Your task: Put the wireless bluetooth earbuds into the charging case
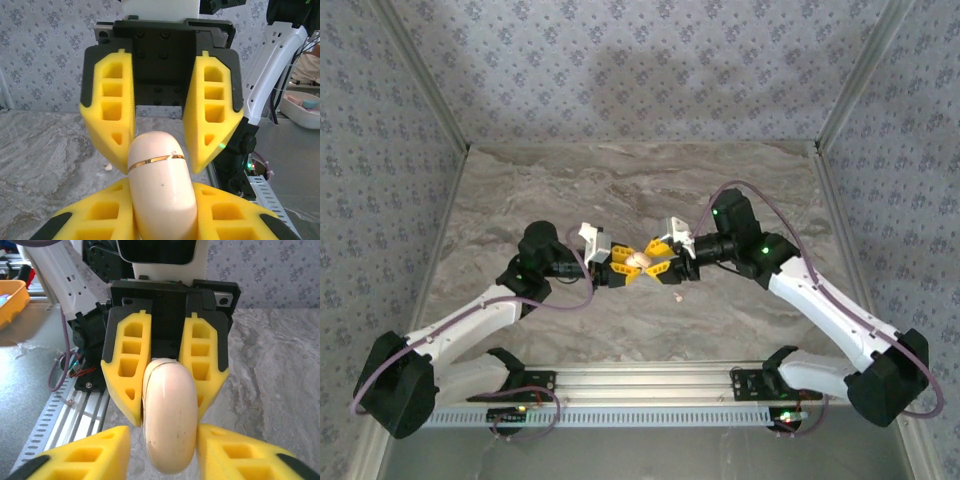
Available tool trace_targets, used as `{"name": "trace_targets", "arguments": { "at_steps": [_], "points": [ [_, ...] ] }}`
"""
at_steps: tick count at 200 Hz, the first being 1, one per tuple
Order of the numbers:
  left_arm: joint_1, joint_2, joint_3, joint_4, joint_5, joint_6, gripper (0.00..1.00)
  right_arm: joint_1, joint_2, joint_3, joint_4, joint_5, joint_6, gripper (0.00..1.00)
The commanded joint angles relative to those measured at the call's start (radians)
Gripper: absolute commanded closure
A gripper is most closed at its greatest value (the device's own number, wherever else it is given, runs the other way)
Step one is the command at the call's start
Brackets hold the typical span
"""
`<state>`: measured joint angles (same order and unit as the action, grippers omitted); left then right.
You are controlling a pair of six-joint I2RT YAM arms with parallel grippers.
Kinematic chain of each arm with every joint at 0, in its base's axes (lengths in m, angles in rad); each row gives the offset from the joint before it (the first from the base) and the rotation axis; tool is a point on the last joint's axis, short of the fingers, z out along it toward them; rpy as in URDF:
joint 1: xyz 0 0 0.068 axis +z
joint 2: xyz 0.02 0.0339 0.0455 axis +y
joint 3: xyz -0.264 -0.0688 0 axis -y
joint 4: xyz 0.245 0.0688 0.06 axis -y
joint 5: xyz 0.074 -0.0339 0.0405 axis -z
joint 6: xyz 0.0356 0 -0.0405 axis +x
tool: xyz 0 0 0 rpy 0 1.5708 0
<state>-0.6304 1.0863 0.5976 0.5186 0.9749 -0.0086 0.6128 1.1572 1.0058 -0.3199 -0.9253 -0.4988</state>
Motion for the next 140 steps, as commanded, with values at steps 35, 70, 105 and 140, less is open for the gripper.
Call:
{"name": "trace_targets", "arguments": {
  "at_steps": [35, 70, 105, 140],
  "points": [
    [-0.008, -0.025, 0.034, 0.014, 0.018, 0.019, 0.8, 0.005, 0.027, 0.048, -0.057, -0.075, -0.065, 0.74],
    [-0.009, -0.029, 0.038, 0.014, 0.016, 0.016, 0.8, 0.015, 0.037, 0.051, -0.06, -0.046, -0.075, 0.64],
    [-0.012, -0.035, 0.035, 0.014, 0.008, 0.018, 0.8, 0.015, 0.057, 0.065, -0.081, -0.059, -0.086, 0.68],
    [-0.012, -0.046, 0.031, -0.029, -0.02, 0.046, 0.73, 0.013, 0.048, 0.082, -0.133, -0.038, -0.121, 0.83]
  ]
}}
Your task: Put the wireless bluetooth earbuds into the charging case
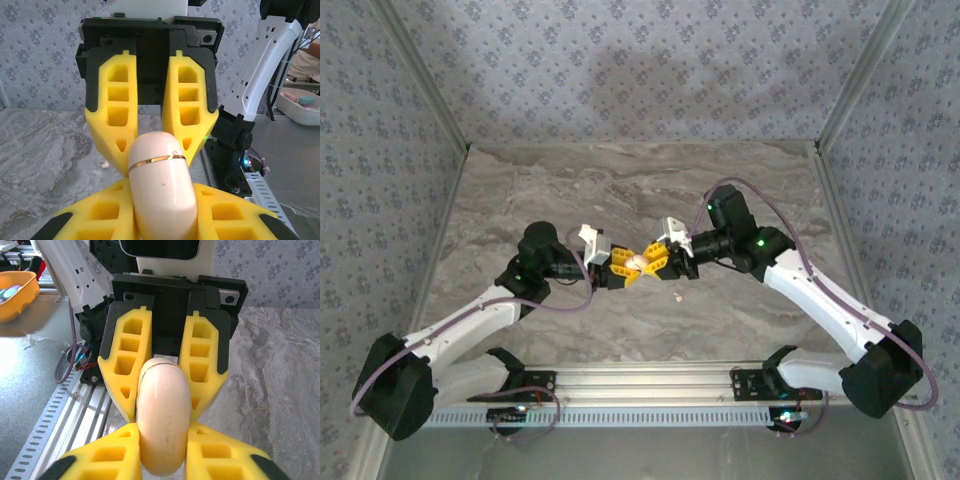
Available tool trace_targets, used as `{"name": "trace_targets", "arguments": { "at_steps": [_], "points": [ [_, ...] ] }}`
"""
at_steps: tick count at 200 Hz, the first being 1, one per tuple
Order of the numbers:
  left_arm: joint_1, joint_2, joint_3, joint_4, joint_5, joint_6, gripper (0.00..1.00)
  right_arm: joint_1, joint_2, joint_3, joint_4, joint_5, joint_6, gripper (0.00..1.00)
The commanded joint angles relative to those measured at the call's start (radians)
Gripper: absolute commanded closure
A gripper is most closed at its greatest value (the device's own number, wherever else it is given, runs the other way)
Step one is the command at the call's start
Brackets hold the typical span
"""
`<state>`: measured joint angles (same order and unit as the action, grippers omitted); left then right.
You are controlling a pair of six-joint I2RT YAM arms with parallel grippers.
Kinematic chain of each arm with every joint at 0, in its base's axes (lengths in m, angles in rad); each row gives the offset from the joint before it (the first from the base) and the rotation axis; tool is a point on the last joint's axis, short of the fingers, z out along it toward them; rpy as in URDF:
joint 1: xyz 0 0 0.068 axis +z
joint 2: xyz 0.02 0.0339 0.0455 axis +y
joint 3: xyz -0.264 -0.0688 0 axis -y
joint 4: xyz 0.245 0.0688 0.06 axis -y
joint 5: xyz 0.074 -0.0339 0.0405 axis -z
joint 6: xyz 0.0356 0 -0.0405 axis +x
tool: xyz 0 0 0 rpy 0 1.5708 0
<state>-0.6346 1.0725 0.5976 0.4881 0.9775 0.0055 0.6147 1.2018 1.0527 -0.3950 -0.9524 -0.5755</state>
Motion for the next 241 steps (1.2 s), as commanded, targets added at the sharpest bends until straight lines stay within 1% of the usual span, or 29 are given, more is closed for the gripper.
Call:
{"name": "trace_targets", "arguments": {
  "at_steps": [1, 13, 28, 52, 56, 66, 82, 98, 109, 115, 136, 184, 241],
  "points": [
    [-0.007, -0.033, 0.031, -0.003, -0.025, 0.034, 0.72, 0.012, 0.002, 0.035, -0.059, -0.008, -0.045, 0.84],
    [-0.007, -0.048, 0.031, -0.053, -0.051, 0.072, 0.63, 0.011, -0.012, 0.035, -0.08, 0.043, -0.051, 0.85],
    [-0.007, -0.073, 0.042, -0.166, -0.087, 0.153, 0.5, 0.014, -0.033, 0.037, -0.119, 0.125, -0.064, 0.86],
    [-0.007, -0.103, 0.077, -0.367, -0.167, 0.289, 0.4, 0.043, -0.066, 0.046, -0.188, 0.311, -0.078, 0.86],
    [-0.008, -0.104, 0.082, -0.395, -0.176, 0.311, 0.37, 0.049, -0.068, 0.051, -0.2, 0.341, -0.084, 0.86],
    [-0.009, -0.104, 0.099, -0.461, -0.194, 0.357, 0.35, 0.072, -0.069, 0.068, -0.264, 0.418, -0.104, 0.86],
    [-0.012, -0.095, 0.127, -0.549, -0.208, 0.412, 0.35, 0.113, -0.057, 0.103, -0.339, 0.534, -0.138, 0.86],
    [-0.019, -0.082, 0.152, -0.625, -0.215, 0.458, 0.35, 0.154, -0.039, 0.13, -0.391, 0.625, -0.165, 0.86],
    [-0.027, -0.071, 0.166, -0.664, -0.227, 0.481, 0.35, 0.182, -0.028, 0.131, -0.411, 0.666, -0.179, 0.86],
    [-0.029, -0.065, 0.171, -0.676, -0.233, 0.486, 0.35, 0.196, -0.024, 0.164, -0.414, 0.68, -0.186, 0.86],
    [-0.035, -0.055, 0.17, -0.666, -0.225, 0.483, 0.35, 0.234, -0.015, 0.172, -0.395, 0.697, -0.196, 0.86],
    [-0.043, -0.02, 0.173, -0.639, -0.183, 0.463, 0.35, 0.264, -0.004, 0.163, -0.32, 0.631, -0.187, 0.86],
    [-0.042, -0.009, 0.168, -0.6, -0.138, 0.434, 0.44, 0.267, 0.005, 0.148, -0.274, 0.591, -0.162, 0.86]
  ]
}}
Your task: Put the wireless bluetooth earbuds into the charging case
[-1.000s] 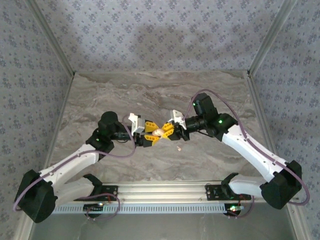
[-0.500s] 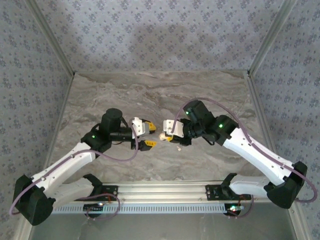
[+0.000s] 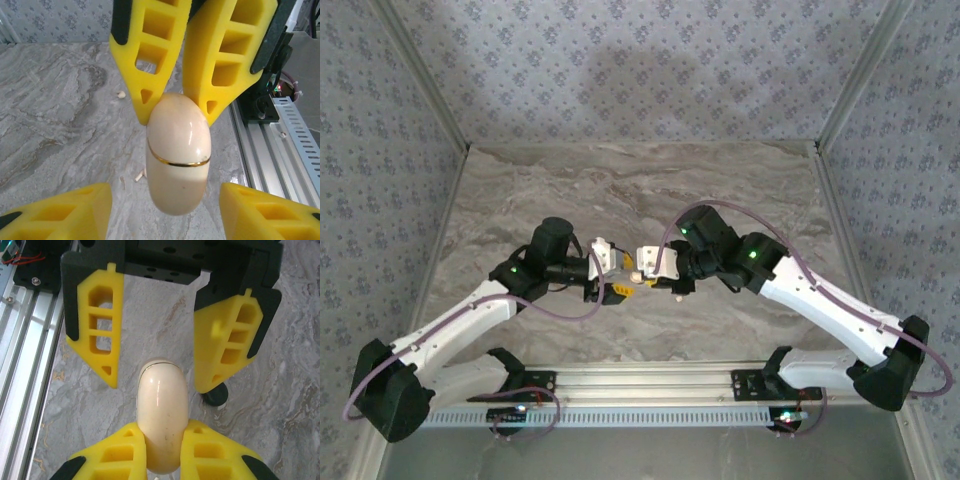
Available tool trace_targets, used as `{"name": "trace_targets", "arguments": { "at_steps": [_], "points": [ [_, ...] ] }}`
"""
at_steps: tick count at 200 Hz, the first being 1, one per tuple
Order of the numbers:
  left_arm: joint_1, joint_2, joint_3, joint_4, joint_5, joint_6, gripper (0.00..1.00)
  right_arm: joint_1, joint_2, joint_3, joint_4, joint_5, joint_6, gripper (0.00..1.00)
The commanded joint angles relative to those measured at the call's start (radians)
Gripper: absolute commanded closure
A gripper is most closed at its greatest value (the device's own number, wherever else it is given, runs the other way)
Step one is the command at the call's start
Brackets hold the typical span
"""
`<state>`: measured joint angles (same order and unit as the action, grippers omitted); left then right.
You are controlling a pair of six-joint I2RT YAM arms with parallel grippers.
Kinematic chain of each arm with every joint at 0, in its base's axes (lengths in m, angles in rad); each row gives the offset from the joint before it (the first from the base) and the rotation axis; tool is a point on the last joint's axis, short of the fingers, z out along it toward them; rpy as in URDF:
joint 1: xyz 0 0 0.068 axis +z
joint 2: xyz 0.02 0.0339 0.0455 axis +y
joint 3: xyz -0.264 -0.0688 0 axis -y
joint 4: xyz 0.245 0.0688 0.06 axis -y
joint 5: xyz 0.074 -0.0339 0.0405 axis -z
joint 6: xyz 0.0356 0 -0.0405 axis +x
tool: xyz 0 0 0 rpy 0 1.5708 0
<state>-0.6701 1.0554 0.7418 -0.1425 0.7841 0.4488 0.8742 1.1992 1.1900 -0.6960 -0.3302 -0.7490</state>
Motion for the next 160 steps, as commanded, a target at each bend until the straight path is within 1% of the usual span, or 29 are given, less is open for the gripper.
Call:
{"name": "trace_targets", "arguments": {
  "at_steps": [1, 23, 47, 102, 114, 128, 136, 141, 151, 160],
  "points": [
    [-0.006, 0.008, 0.024, 0.03, 0.056, -0.01, 0.44, 0.008, 0.008, 0.011, 0.028, -0.031, 0.011, 0.86],
    [-0.007, 0.012, 0.024, 0.033, 0.063, -0.013, 0.49, 0.008, 0.016, 0.011, 0.032, -0.042, 0.015, 0.86],
    [-0.007, 0.011, 0.023, 0.038, 0.07, -0.017, 0.58, 0.008, 0.022, 0.011, 0.036, -0.043, 0.014, 0.86],
    [-0.007, 0.015, 0.021, 0.048, 0.072, -0.022, 0.6, 0.008, 0.028, 0.011, 0.049, -0.048, 0.017, 0.85],
    [-0.007, 0.017, 0.021, 0.047, 0.072, -0.023, 0.67, 0.009, 0.027, 0.011, 0.049, -0.057, 0.018, 0.85],
    [-0.006, 0.011, 0.019, 0.053, 0.069, -0.024, 0.73, 0.008, 0.024, 0.011, 0.054, -0.068, 0.019, 0.85],
    [-0.008, 0.008, 0.018, 0.054, 0.067, -0.024, 0.75, 0.008, 0.021, 0.011, 0.056, -0.069, 0.02, 0.82],
    [-0.007, 0.007, 0.018, 0.052, 0.067, -0.024, 0.75, 0.007, 0.017, -0.025, 0.068, -0.07, 0.019, 0.79],
    [-0.007, 0.002, 0.016, 0.05, 0.067, -0.024, 0.76, 0.006, 0.008, -0.039, 0.077, -0.072, 0.02, 0.68],
    [-0.007, -0.001, 0.015, 0.051, 0.07, -0.024, 0.77, 0.003, -0.002, -0.058, 0.09, -0.064, 0.036, 0.61]
  ]
}}
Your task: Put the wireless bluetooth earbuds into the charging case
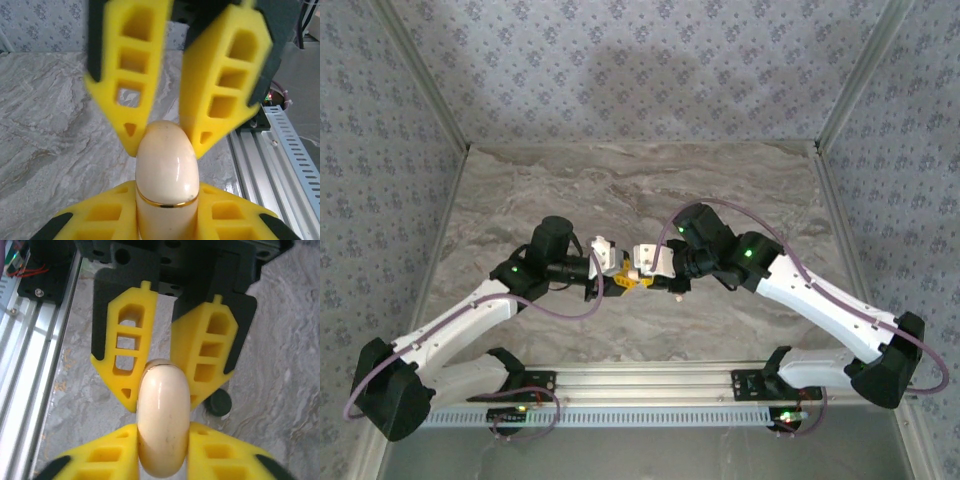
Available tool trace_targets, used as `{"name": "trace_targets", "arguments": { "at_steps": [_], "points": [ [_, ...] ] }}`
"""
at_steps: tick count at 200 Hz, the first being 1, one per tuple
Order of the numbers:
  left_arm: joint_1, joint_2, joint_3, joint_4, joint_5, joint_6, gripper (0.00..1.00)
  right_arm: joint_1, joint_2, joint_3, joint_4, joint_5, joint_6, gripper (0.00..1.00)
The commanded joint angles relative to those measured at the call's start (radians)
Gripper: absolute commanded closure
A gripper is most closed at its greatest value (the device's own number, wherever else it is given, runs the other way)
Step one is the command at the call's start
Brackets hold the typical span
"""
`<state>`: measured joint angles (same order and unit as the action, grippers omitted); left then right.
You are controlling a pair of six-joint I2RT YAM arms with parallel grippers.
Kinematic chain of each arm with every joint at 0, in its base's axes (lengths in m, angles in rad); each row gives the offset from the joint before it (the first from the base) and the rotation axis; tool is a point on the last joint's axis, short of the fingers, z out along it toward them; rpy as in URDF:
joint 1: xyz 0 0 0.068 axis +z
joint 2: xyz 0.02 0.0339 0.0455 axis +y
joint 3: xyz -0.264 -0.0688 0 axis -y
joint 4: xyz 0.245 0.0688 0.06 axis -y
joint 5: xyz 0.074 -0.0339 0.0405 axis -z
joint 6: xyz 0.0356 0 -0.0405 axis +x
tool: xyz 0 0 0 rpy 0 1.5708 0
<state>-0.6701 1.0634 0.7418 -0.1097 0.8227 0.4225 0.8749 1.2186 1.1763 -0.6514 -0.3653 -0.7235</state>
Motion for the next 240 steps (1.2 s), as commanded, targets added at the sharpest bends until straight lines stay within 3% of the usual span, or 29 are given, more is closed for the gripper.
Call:
{"name": "trace_targets", "arguments": {
  "at_steps": [1, 54, 126, 183, 240],
  "points": [
    [-0.007, -0.009, 0.015, 0.019, 0.031, 0.002, 0.77, 0.001, -0.024, -0.046, 0.046, -0.027, 0.011, 0.61],
    [-0.007, -0.014, 0.01, 0.018, 0.031, 0.009, 0.8, -0.05, -0.055, -0.062, 0.115, 0.005, 0.041, 0.56],
    [-0.007, -0.013, 0.011, 0.007, 0.033, 0.012, 0.81, -0.172, -0.108, -0.091, 0.206, -0.107, 0.104, 0.56],
    [-0.007, -0.012, 0.01, 0.009, 0.036, 0.01, 0.81, -0.212, -0.113, -0.104, 0.245, -0.15, 0.155, 0.56],
    [0.0, -0.002, -0.09, 0.235, 0.027, -0.109, 0.82, -0.24, -0.176, -0.176, 0.272, -0.239, 0.259, 0.54]
  ]
}}
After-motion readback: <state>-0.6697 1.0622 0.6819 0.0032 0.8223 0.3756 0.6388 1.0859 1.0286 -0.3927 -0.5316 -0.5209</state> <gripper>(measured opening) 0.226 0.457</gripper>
